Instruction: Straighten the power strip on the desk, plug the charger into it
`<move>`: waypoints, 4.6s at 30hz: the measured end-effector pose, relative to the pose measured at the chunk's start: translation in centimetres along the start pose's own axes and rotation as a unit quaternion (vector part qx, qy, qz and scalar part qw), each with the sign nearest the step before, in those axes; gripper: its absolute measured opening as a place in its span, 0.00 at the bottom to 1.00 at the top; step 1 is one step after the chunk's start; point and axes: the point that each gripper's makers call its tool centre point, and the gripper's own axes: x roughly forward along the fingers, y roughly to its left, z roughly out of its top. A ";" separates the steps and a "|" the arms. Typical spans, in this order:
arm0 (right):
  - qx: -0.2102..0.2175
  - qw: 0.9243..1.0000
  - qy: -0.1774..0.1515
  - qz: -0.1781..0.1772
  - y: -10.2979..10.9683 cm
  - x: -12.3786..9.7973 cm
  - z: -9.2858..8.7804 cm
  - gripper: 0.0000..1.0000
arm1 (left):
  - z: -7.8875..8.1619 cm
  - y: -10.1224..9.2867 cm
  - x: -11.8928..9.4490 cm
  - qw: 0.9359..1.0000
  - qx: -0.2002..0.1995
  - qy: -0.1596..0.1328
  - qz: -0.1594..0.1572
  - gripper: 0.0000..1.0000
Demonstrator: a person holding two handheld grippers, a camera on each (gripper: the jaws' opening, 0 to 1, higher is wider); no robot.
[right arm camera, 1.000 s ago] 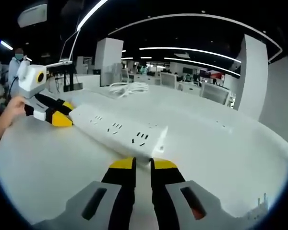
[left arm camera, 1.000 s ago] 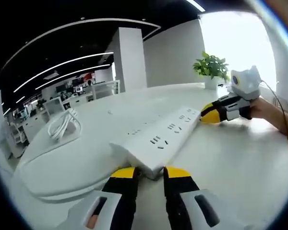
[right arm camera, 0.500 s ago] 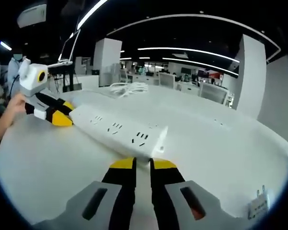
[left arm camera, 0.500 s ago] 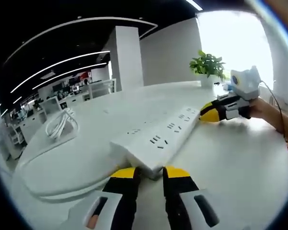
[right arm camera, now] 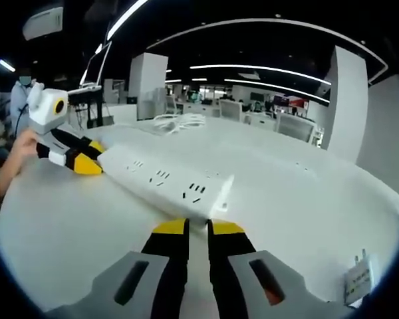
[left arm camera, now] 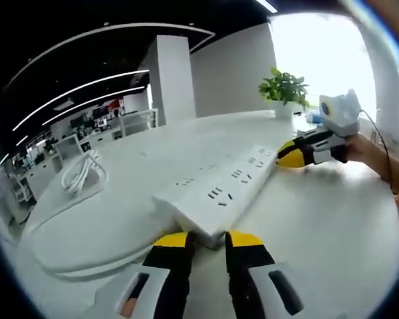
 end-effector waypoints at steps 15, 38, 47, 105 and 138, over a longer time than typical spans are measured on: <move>0.000 1.000 0.001 -0.005 1.1 -1.5 -0.4 0.09 | -0.1 -0.3 -0.3 1.000 0.011 0.005 -0.006 0.20; 0.015 1.000 -0.007 -0.017 1.7 -4.0 -1.4 0.08 | -0.1 -1.8 -0.5 0.999 0.008 0.002 -0.035 0.19; 0.024 0.999 -0.009 -0.023 1.8 -4.9 -1.7 0.08 | -0.3 -2.7 -0.6 0.999 0.018 0.004 -0.041 0.19; -0.019 0.988 -0.051 -0.146 -4.7 -14.1 -0.3 0.13 | 2.6 -1.7 -2.5 0.996 0.000 -0.076 -0.037 0.20; 0.153 0.955 0.123 -0.223 -11.9 -20.1 -9.2 0.19 | 4.9 -2.8 -3.6 0.989 -0.018 -0.134 -0.060 0.20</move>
